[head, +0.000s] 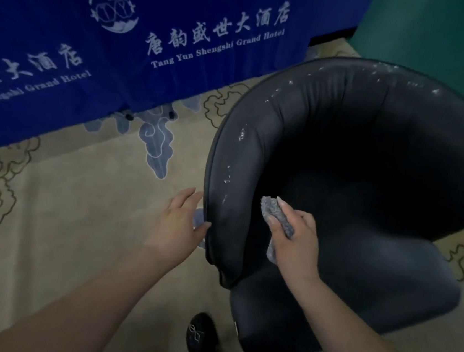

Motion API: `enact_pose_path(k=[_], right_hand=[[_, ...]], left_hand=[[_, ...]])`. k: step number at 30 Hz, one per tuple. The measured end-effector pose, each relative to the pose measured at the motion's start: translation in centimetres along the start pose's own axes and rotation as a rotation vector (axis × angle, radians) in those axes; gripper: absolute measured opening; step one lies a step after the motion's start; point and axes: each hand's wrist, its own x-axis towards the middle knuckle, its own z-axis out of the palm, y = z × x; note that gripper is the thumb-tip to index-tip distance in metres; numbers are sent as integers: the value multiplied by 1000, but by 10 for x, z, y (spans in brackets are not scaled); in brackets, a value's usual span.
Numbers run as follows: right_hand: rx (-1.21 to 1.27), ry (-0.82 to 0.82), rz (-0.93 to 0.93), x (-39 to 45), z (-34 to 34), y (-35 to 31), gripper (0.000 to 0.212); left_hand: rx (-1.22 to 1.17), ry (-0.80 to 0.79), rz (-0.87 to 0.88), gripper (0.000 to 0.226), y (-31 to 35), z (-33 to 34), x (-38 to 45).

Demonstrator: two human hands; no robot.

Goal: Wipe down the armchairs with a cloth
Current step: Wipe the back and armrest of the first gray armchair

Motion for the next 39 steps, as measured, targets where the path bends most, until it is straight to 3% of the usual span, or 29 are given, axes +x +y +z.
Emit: enact_pose_path(k=[11, 16, 22, 26, 33, 39], right_hand=[[9, 17, -44, 1, 27, 0, 42], [-38, 2, -36, -21, 76, 13, 42], [-196, 263, -104, 13, 127, -3, 46], [-190, 304, -22, 55, 139, -22, 45], [-383, 448, 78, -26, 149, -14, 48], [-396, 422, -32, 34, 157, -28, 47]], left_hand=[[-35, -79, 55, 80, -26, -3, 42], [-131, -211, 72, 86, -37, -7, 88], [-218, -426, 209, 75, -41, -23, 148], [-266, -502, 262, 70, -37, -29, 183], [-170, -573, 336, 79, -32, -27, 209], [-250, -551, 327, 79, -37, -22, 209]])
